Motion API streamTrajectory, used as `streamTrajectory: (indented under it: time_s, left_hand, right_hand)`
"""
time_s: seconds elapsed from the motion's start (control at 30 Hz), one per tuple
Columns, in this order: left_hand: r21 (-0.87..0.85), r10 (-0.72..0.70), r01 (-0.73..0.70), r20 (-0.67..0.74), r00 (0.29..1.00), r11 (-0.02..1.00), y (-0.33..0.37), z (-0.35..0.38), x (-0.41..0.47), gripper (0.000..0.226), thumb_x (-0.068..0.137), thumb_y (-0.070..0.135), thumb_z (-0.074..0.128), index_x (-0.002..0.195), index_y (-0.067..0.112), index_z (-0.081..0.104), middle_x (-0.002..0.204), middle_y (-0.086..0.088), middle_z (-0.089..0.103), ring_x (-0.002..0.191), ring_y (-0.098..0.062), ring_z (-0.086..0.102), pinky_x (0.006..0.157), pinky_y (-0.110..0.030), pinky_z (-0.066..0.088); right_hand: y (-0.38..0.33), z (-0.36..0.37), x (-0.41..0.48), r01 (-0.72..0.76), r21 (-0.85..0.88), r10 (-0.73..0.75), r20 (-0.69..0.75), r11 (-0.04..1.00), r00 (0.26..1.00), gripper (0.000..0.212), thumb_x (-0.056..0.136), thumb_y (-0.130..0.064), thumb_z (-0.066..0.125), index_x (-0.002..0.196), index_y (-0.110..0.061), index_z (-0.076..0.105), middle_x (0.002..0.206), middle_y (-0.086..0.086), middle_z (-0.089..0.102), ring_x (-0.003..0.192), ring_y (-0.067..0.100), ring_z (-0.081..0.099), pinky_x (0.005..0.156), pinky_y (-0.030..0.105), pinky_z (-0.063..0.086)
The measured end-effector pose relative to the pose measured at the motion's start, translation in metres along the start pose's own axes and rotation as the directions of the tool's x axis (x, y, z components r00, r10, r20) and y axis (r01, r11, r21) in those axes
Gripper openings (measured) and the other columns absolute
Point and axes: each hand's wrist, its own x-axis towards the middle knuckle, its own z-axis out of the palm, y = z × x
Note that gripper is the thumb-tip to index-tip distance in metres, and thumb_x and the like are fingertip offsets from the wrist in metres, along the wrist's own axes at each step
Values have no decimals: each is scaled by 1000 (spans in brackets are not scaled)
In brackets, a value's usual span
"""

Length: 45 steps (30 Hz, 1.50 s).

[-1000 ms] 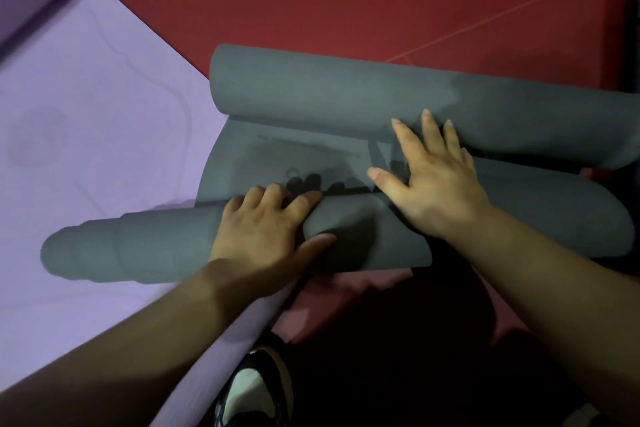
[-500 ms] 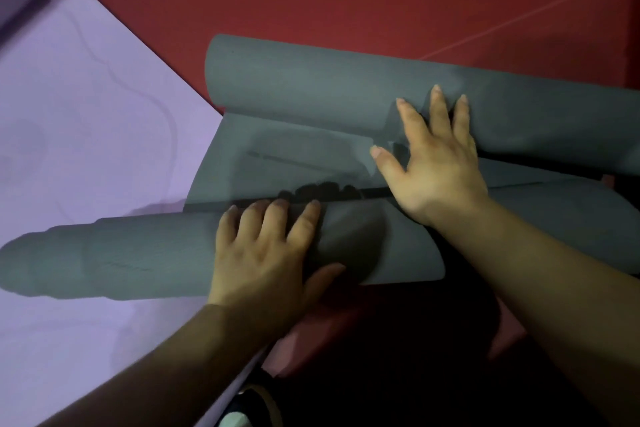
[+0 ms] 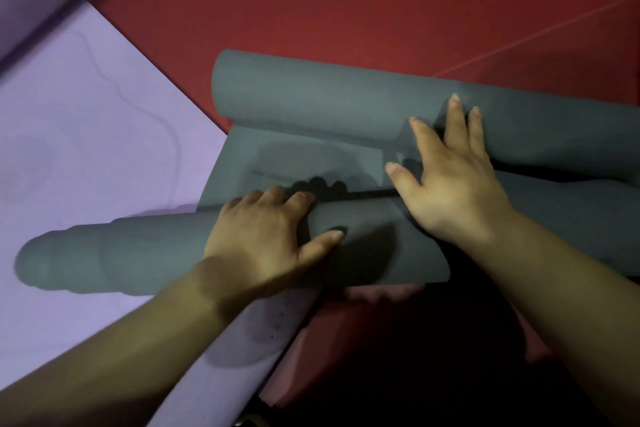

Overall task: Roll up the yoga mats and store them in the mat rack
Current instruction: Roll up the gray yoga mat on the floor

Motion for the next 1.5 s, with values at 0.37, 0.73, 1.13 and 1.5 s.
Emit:
streamTrajectory:
  time_s: [0.37, 0.73, 1.13, 1.5]
  left_hand:
    - [-110, 29, -34, -39, 999, 993, -9, -9, 25, 85, 81, 88, 17, 145, 38, 42, 126, 1, 61, 119, -28, 57, 96, -42, 48]
    - [134, 173, -150, -177, 969, 980, 0, 13, 5, 109, 67, 100, 39, 155, 36, 36, 138, -8, 58, 117, -36, 57, 98, -49, 44]
    - [-23, 277, -276, 65, 959, 961, -22, -20, 53, 129, 51, 97, 56, 157, 47, 4, 156, 10, 36, 134, -25, 48, 109, -46, 43]
    - [7, 299, -299, -21, 954, 954, -19, -31, 26, 117, 55, 92, 52, 156, 48, 13, 139, 9, 55, 120, -24, 58, 102, -39, 47]
  right_hand:
    - [13, 10, -22, 7, -163, -44, -223, 987, 974, 73, 84, -69, 43, 138, -22, 57, 137, 16, 48, 122, 39, 47, 99, 52, 43]
    - [10, -6, 4, 17, -131, -8, 70, 991, 998, 97, 77, -88, 37, 158, -38, 15, 169, 10, -4, 156, 28, -5, 126, 51, 8]
    - [19, -35, 12, 318, -364, -151, 420, 875, 895, 127, 47, -93, 65, 151, -49, 8, 164, 0, -29, 150, 39, -28, 118, 70, -2]
    - [8, -43, -17, 294, -278, -187, 356, 915, 916, 119, 45, -84, 76, 147, -48, 26, 166, -8, -22, 154, 35, -17, 119, 70, 7]
